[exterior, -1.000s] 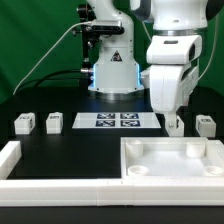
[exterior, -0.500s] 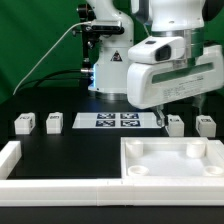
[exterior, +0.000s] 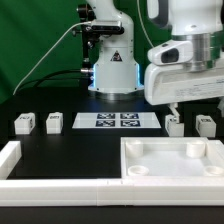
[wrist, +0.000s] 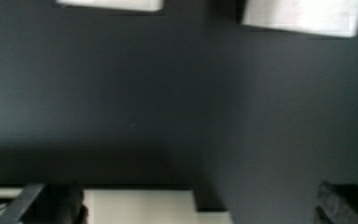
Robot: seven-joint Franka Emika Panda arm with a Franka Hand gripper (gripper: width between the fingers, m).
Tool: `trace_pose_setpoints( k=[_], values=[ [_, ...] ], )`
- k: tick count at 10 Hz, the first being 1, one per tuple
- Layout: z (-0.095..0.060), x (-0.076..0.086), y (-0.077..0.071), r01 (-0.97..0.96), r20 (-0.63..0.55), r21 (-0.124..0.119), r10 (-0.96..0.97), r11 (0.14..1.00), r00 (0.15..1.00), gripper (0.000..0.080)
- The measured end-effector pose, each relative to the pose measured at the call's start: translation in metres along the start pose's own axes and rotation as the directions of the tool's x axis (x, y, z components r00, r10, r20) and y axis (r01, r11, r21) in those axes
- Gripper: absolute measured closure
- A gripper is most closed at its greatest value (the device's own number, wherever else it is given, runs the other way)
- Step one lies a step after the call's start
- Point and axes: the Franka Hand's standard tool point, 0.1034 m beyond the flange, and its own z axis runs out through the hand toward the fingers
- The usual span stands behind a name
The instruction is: Assemble one leg
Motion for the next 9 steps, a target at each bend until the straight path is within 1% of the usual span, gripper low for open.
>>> trace_pose_setpoints(
  k=[1, 5, 6, 7, 8, 9],
  values=[
    [0.003, -0.003, -0.008, 0.000, 0.003, 0.001, 0.000, 1.000, 1.000, 0.0150],
    [0.002, -0.002, -0.006, 0.016, 0.002, 0.000, -0.016, 1.000, 1.000, 0.0150],
    [0.005, -0.004, -0.008, -0.006, -0.014, 0.006, 0.006, 1.000, 1.000, 0.0150],
    [0.011, -0.013, -0.010, -0.037, -0.023, 0.012, 0.037, 0.999, 0.999, 0.0150],
    [0.015, -0.021, -0.017, -0.062, -0.009, 0.014, 0.062, 0.998, 0.998, 0.0150],
    [0.018, -0.025, -0.025, -0.064, -0.004, 0.015, 0.064, 0.998, 0.998, 0.0150]
  ],
)
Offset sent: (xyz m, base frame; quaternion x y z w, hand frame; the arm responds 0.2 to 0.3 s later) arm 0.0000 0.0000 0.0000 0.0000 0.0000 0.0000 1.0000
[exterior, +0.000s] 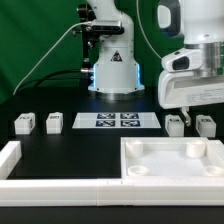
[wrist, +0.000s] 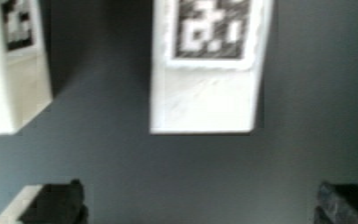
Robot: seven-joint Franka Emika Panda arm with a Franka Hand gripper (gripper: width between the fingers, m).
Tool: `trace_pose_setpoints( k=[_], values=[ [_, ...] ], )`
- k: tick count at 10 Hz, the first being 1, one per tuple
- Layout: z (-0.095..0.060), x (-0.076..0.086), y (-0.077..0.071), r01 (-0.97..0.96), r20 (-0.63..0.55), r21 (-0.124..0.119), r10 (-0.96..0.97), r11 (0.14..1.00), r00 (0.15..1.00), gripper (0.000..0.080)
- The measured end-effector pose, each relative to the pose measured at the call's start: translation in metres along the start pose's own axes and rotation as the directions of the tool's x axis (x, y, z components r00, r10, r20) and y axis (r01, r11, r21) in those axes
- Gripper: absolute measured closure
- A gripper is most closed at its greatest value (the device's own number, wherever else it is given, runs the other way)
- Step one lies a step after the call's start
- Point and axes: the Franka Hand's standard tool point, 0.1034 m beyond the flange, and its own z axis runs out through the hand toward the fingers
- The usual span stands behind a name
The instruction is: Assemble one leg
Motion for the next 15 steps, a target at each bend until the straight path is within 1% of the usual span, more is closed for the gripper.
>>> trace_pose_setpoints(
  k=[1, 3, 4, 5, 6, 7, 8, 9, 10, 11, 13, 15],
  values=[
    [0.001, -0.003, -0.005, 0.008, 0.002, 0.001, -0.008, 1.000, 1.000, 0.0150],
    [0.001, -0.003, -0.004, 0.013, 0.016, -0.001, -0.013, 1.000, 1.000, 0.0150],
    [0.002, -0.009, 0.002, 0.033, 0.114, -0.020, -0.031, 0.999, 0.993, 0.0150],
    [-0.001, -0.008, 0.007, 0.042, 0.222, -0.030, -0.035, 0.999, 0.974, 0.0150],
    [-0.002, -0.006, 0.007, 0.046, 0.333, -0.036, -0.032, 0.998, 0.942, 0.0150],
    [-0.002, -0.005, 0.007, 0.047, 0.419, -0.039, -0.026, 0.998, 0.908, 0.0150],
    [-0.001, -0.006, 0.006, 0.046, 0.484, -0.043, -0.020, 0.998, 0.875, 0.0150],
    [-0.004, -0.012, 0.006, 0.050, 0.585, -0.050, -0.012, 0.997, 0.811, 0.0150],
    [-0.002, -0.008, 0.004, 0.048, 0.627, -0.052, -0.004, 0.997, 0.779, 0.0150],
    [0.002, -0.007, 0.001, 0.032, 0.614, -0.062, 0.013, 0.998, 0.789, 0.0150],
    [0.009, -0.014, 0.002, 0.032, 0.613, -0.065, 0.015, 0.997, 0.790, 0.0150],
    [0.014, -0.018, -0.002, 0.041, 0.618, -0.067, 0.010, 0.997, 0.786, 0.0150]
  ],
)
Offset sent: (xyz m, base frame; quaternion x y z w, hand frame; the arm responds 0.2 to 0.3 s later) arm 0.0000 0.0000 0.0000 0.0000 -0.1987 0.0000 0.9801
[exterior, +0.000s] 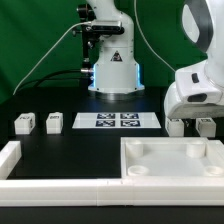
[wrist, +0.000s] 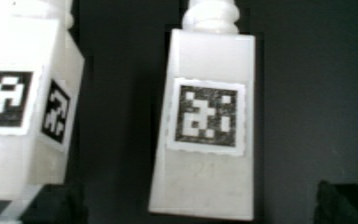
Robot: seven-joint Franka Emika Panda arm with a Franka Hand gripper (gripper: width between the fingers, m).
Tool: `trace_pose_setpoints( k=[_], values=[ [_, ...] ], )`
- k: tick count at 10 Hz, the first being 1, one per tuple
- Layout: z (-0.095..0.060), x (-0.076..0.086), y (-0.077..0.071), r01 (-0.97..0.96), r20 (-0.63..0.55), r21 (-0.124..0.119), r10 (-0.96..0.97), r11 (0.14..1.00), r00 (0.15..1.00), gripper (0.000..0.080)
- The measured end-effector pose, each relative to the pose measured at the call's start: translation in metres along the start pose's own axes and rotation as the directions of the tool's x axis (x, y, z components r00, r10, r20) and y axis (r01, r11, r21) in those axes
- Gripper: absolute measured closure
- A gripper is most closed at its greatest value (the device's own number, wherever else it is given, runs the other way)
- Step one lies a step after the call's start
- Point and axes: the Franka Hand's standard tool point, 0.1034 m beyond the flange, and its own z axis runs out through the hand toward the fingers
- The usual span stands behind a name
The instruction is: Assemble one leg
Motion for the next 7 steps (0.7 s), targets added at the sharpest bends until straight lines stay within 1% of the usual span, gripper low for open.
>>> trace_pose_setpoints(
  k=[2, 3, 5, 6, 7],
  values=[
    [0.006, -0.002, 0.001, 0.001, 0.031, -0.004, -0.001, 1.000, 1.000, 0.0150],
    [0.011, -0.009, 0.003, 0.001, 0.123, -0.014, 0.001, 1.000, 0.992, 0.0150],
    [0.014, -0.007, 0.002, 0.006, 0.268, -0.020, -0.001, 1.000, 0.963, 0.0150],
    [0.015, -0.003, 0.001, 0.006, 0.267, -0.017, -0.001, 1.000, 0.964, 0.0150],
    [0.015, -0.003, 0.001, 0.007, 0.268, -0.018, -0.002, 1.000, 0.963, 0.0150]
  ],
)
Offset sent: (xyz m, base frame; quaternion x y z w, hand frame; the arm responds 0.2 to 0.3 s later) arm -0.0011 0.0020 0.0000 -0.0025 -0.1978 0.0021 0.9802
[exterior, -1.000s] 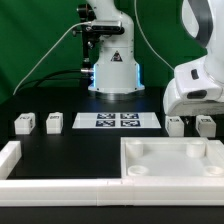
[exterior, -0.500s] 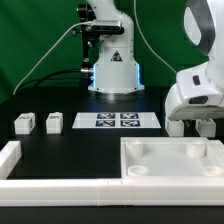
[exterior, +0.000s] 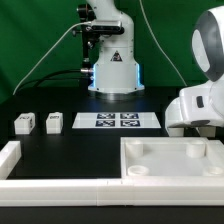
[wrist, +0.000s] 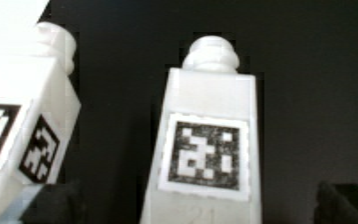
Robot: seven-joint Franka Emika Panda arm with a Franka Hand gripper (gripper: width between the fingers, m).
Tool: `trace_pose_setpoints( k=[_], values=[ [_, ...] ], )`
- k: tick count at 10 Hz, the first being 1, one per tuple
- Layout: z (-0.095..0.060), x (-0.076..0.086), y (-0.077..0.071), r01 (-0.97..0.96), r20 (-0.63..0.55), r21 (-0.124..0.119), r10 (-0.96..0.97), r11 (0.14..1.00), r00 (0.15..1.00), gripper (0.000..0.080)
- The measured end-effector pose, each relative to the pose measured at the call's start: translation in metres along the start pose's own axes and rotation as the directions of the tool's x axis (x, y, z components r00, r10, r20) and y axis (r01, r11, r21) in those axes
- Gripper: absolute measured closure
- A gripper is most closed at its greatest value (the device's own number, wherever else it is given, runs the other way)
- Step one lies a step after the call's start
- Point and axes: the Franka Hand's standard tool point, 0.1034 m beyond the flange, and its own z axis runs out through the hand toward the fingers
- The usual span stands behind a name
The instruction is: Assemble one leg
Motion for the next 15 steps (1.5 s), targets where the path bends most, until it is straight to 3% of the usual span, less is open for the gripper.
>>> trace_pose_setpoints(
  k=[5, 6, 7, 8, 15],
  values=[
    [0.0079, 0.0023, 0.0025, 0.000, -0.011, 0.004, 0.000, 1.000, 1.000, 0.0170],
    [0.0079, 0.0024, 0.0022, 0.001, -0.011, 0.003, -0.001, 1.000, 1.000, 0.0300],
    [0.0075, 0.0023, 0.0018, 0.002, -0.011, 0.003, -0.001, 1.000, 1.000, 0.0300],
    [0.0072, 0.0024, 0.0015, 0.002, -0.012, 0.003, -0.002, 1.000, 1.000, 0.0512],
    [-0.0009, 0.0003, 0.0038, -0.002, -0.026, 0.007, 0.002, 1.000, 1.000, 0.0508]
  ],
)
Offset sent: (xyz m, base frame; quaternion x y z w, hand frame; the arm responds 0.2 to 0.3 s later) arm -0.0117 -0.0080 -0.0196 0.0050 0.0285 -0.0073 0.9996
